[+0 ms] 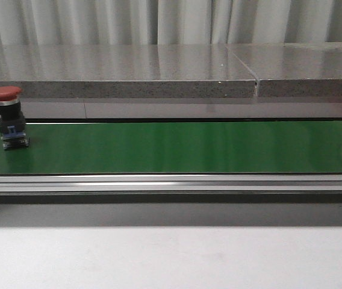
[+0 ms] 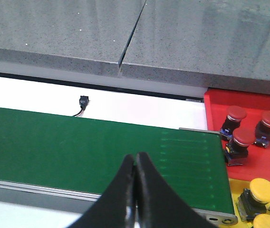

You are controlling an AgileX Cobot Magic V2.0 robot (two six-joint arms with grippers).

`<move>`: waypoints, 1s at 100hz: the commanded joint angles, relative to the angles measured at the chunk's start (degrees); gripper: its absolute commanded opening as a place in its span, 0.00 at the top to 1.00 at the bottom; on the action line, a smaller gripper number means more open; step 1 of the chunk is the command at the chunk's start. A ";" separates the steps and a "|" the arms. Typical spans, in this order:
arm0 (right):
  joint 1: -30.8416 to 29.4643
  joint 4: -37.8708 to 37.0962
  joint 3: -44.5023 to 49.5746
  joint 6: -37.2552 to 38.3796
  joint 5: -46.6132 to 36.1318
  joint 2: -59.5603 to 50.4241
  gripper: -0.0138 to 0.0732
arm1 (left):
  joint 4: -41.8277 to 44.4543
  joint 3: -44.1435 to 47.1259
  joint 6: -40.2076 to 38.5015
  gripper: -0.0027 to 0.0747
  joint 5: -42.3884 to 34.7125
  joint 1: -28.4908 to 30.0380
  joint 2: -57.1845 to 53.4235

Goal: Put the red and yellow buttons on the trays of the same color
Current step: 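Grasp the last yellow push-button beside the belt with the left gripper, then lower the yellow button onto the belt and open the left gripper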

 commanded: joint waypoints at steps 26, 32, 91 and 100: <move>0.06 0.66 -1.30 -0.44 -4.13 0.31 0.92 | 4.47 1.93 5.00 0.77 -2.69 -1.72 -14.31; 0.06 0.66 -1.30 -0.44 -4.13 0.31 0.92 | 4.64 4.06 5.47 0.77 -3.98 -2.11 -17.00; 0.06 0.66 -1.30 -0.44 -4.13 0.31 0.92 | -1.54 15.95 15.35 0.77 -1.08 -5.19 -29.40; 0.06 0.66 -1.30 -0.44 -4.13 0.31 0.92 | -1.54 17.81 15.35 0.77 -2.41 -6.64 -29.40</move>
